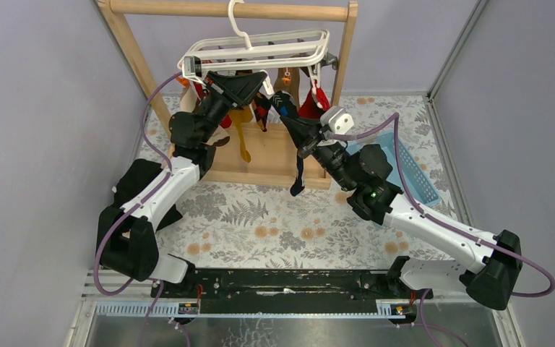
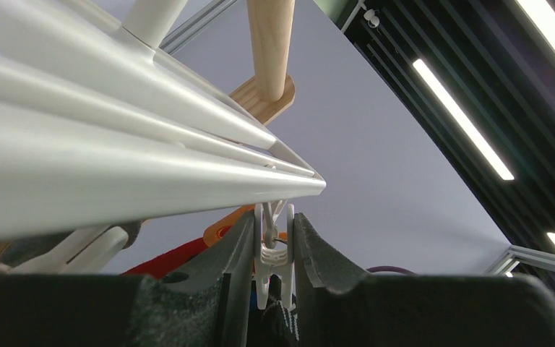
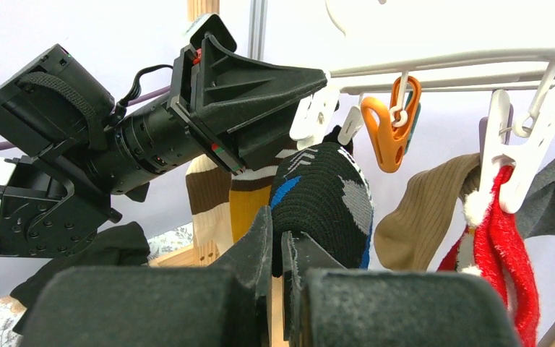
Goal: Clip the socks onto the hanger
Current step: Clamp the sock onto the hanger.
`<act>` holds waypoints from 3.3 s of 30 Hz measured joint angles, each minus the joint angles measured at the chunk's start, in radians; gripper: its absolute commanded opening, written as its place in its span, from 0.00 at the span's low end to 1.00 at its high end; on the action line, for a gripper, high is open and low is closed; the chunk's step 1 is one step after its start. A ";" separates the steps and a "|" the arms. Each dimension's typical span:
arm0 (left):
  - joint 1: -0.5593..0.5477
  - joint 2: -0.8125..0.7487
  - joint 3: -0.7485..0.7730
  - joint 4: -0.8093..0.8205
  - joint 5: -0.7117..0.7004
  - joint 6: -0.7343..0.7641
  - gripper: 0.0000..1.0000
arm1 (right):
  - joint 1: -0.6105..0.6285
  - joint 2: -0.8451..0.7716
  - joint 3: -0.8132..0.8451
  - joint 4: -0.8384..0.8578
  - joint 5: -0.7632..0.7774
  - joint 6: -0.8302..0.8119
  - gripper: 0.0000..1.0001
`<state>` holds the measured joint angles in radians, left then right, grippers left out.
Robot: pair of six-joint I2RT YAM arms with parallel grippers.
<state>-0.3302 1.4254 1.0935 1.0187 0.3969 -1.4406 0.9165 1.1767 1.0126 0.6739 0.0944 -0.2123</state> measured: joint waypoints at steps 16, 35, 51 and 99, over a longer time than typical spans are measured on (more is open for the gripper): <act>0.000 0.001 0.000 0.000 0.000 -0.001 0.00 | 0.000 0.000 0.000 -0.001 -0.001 0.000 0.00; 0.000 0.003 -0.006 0.007 0.001 -0.001 0.00 | 0.000 0.006 0.032 -0.002 -0.006 0.000 0.00; 0.000 0.003 -0.006 0.023 0.003 -0.016 0.00 | 0.000 0.048 0.046 -0.002 -0.005 0.008 0.00; -0.005 0.028 -0.011 0.094 0.053 -0.073 0.49 | 0.000 0.122 0.130 -0.010 -0.006 0.010 0.00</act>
<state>-0.3355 1.4532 1.0828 1.1126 0.4500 -1.5135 0.9165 1.2984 1.1427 0.6636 0.0887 -0.2020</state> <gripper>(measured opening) 0.472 0.035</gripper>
